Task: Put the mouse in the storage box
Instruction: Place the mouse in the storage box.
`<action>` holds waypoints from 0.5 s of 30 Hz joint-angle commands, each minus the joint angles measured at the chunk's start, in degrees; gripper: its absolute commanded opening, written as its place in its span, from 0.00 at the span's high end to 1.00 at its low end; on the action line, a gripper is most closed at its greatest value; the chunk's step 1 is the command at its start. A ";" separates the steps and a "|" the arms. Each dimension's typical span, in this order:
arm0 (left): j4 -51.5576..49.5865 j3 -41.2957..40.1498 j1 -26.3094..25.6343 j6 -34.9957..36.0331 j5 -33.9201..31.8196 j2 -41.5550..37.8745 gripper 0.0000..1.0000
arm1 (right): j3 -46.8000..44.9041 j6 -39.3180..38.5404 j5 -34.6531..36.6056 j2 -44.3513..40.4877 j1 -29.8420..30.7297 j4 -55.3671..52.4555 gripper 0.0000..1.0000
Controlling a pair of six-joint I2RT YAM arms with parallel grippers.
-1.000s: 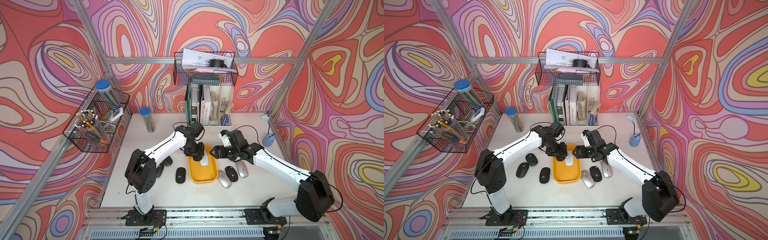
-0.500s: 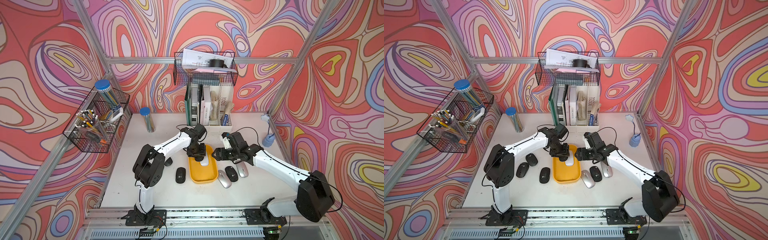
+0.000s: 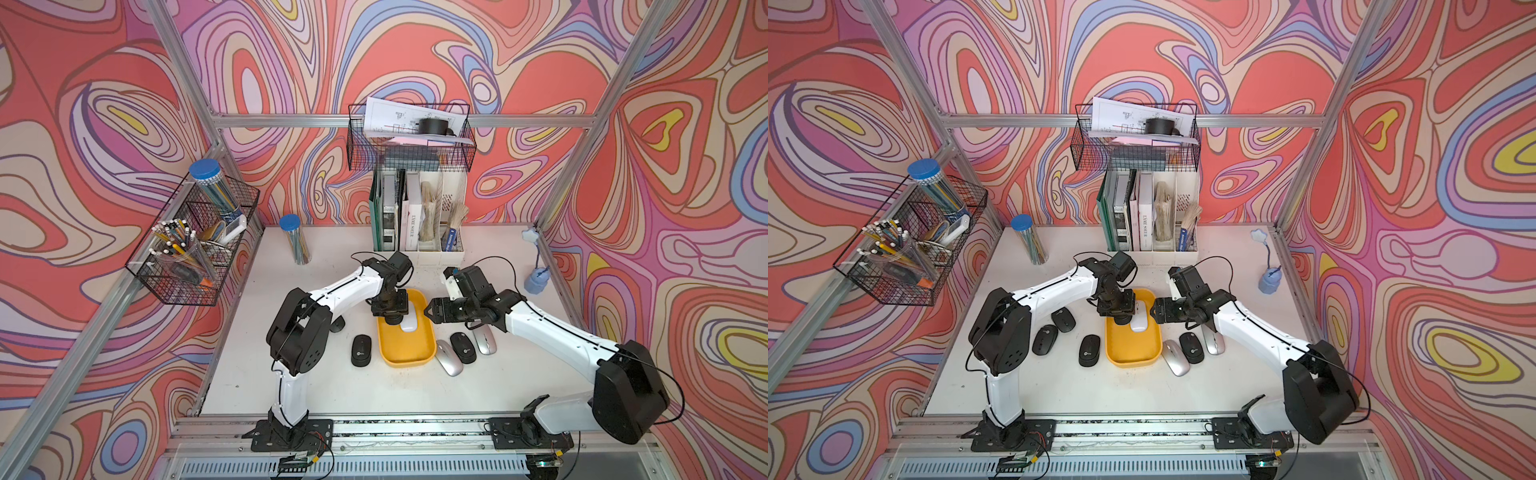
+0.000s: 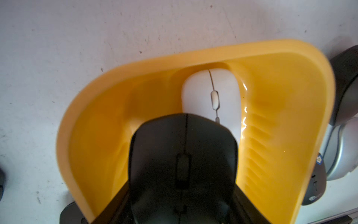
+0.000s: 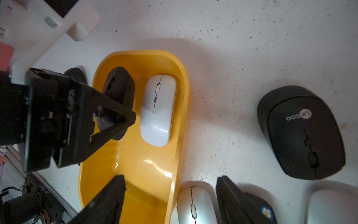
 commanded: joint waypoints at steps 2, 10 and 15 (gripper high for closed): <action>1.52 -0.87 -0.44 -1.48 -1.09 2.15 0.53 | -0.82 -0.26 -0.33 -0.53 -0.25 0.52 0.24; 4.36 -1.24 -0.58 -2.45 2.05 4.24 0.53 | -0.82 -0.21 -1.08 -0.49 -0.33 0.61 0.24; 5.25 -1.07 -0.84 -2.64 2.92 4.99 0.53 | -0.95 -0.06 -1.46 -0.19 -0.33 0.86 0.24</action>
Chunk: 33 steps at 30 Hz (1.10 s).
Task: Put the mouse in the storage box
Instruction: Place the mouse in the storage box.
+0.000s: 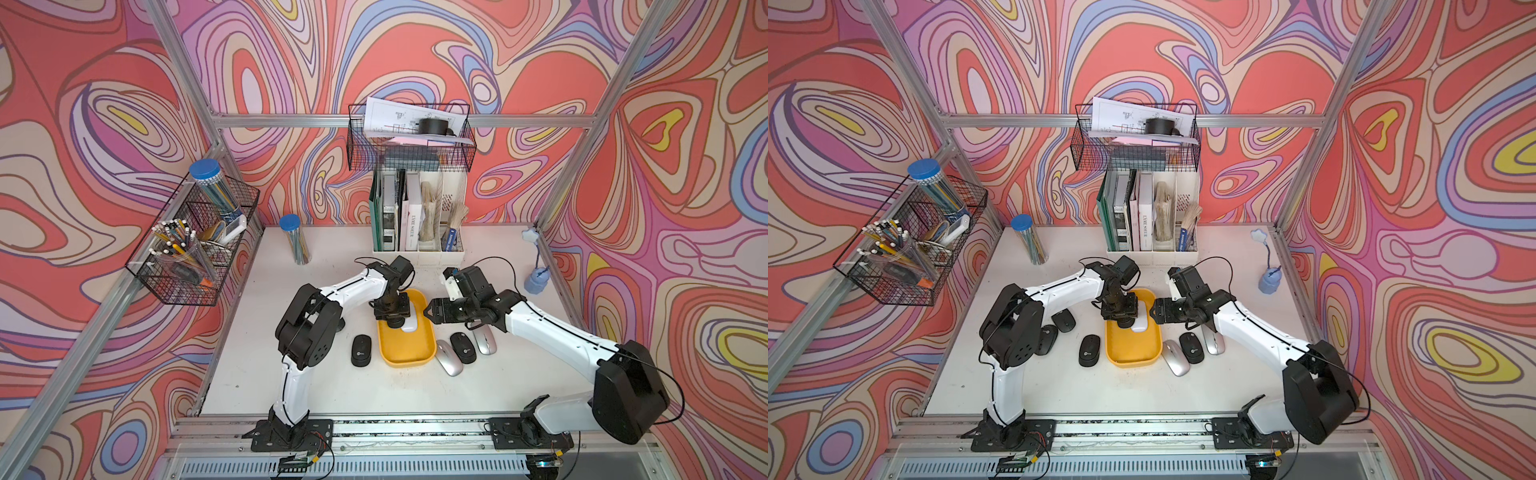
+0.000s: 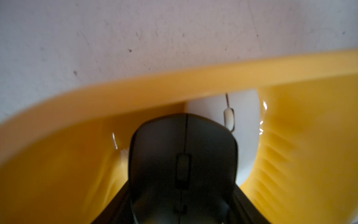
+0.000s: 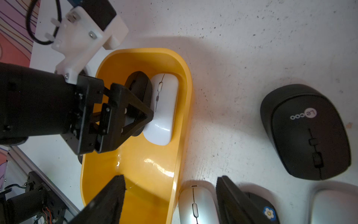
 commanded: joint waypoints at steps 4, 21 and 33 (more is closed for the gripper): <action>2.94 -0.92 -1.06 -0.44 1.99 1.14 0.54 | -1.09 -0.08 -0.78 -0.05 -0.32 0.92 0.24; -1.20 -1.31 -1.68 -1.76 -5.81 -1.81 0.54 | -1.18 0.24 -1.60 0.52 -0.32 1.80 0.24; -1.40 -1.39 -1.68 -4.43 -5.87 -0.36 0.49 | -2.02 2.43 -11.23 3.73 -0.21 6.34 0.25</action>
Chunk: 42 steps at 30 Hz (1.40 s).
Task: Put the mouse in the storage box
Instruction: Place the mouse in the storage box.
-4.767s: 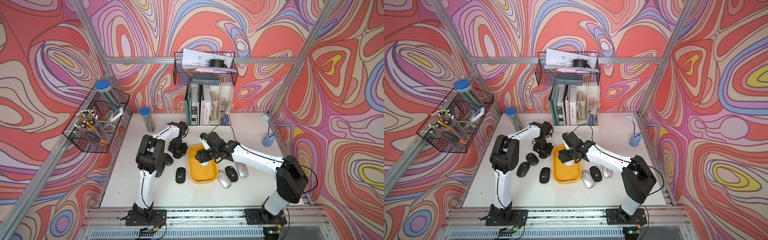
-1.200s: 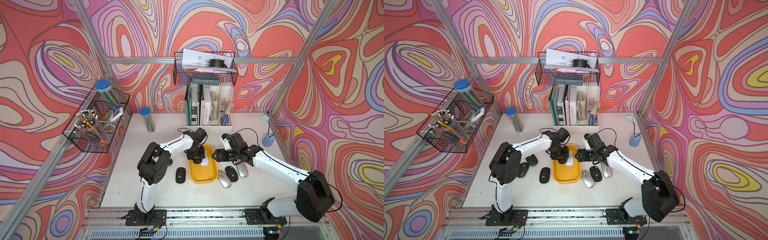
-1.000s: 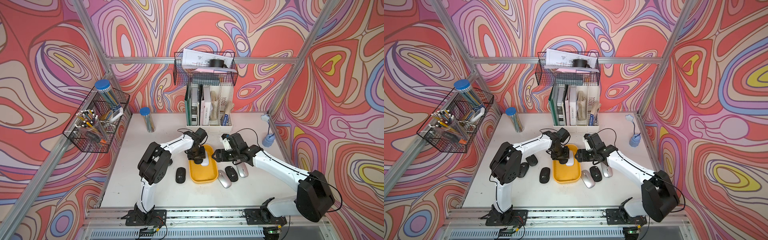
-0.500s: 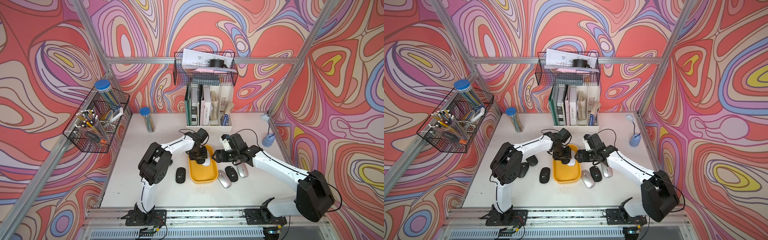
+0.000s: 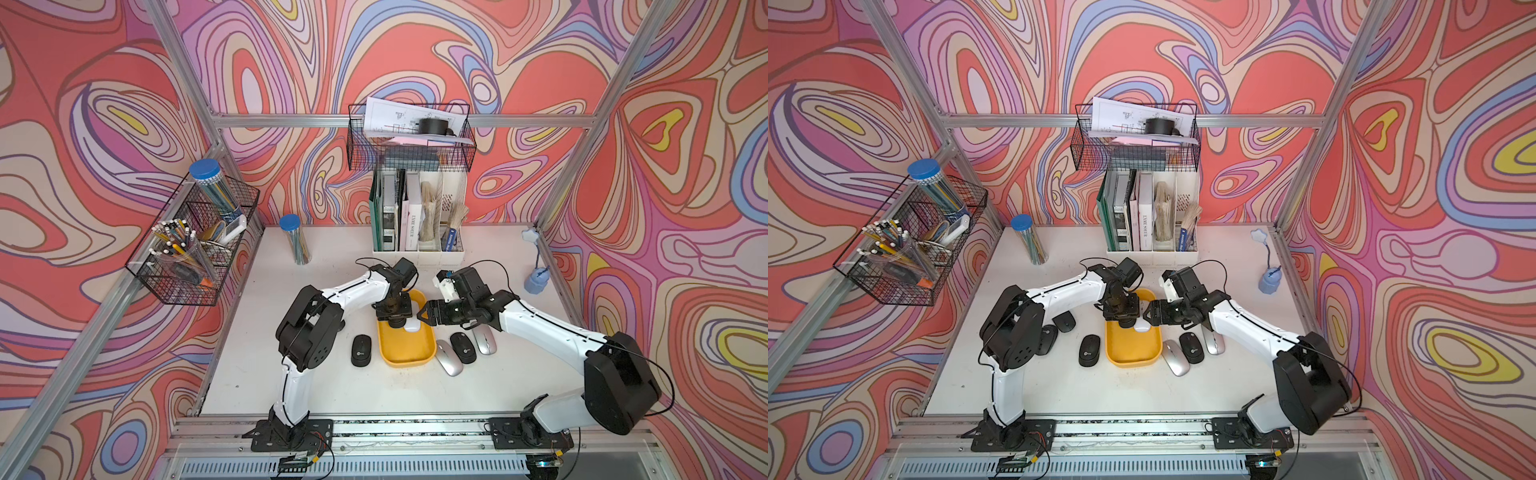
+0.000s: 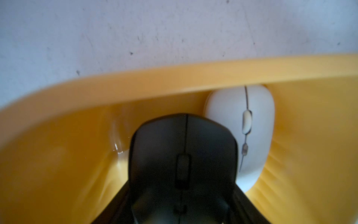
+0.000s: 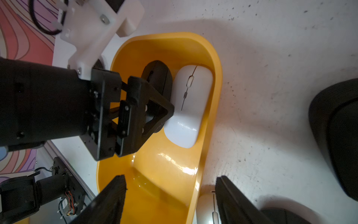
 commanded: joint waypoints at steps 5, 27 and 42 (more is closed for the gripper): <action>-3.82 -0.39 -0.22 -0.93 -2.52 0.33 0.44 | -0.89 0.53 -2.06 0.02 -0.25 1.45 0.25; -3.64 0.23 -0.56 0.91 1.47 -0.96 0.27 | 0.01 -0.89 0.30 -1.27 -0.22 -1.11 0.25; -8.08 3.46 -2.32 1.86 -1.07 -8.23 0.23 | 1.73 -1.12 5.34 -3.40 -0.27 -4.14 0.25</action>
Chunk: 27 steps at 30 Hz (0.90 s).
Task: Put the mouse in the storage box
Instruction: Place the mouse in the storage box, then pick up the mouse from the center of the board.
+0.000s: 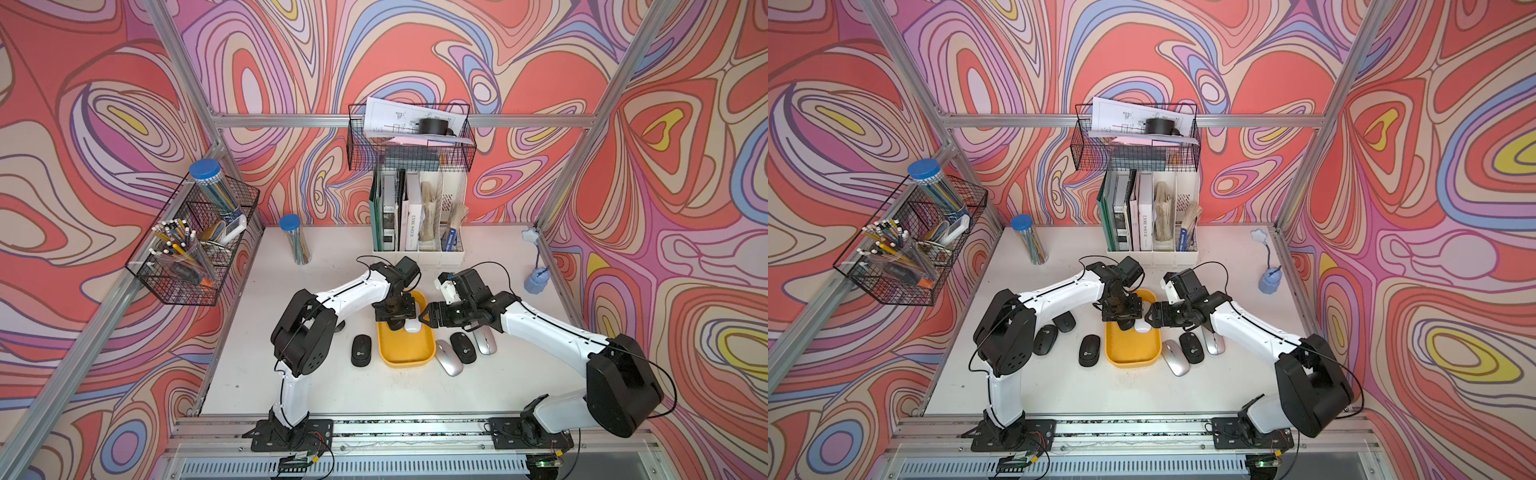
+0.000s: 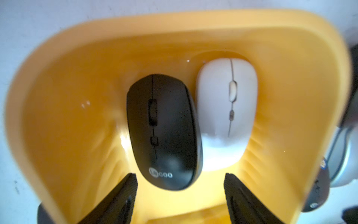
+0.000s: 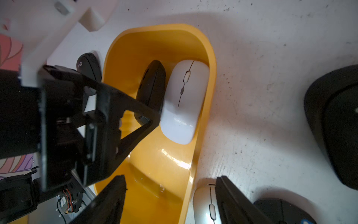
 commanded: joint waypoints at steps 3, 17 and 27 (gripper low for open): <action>-3.53 1.94 -0.51 1.94 -1.57 -6.47 0.23 | 3.39 -1.07 8.30 -2.26 -0.24 -4.22 0.24; 17.31 -11.83 0.46 9.45 24.03 -16.49 0.18 | 15.56 -5.18 35.79 7.23 -0.24 -21.58 0.09; 17.75 -11.59 0.48 9.92 23.09 -17.81 0.16 | 17.84 -14.66 27.07 10.25 -3.46 -22.36 0.04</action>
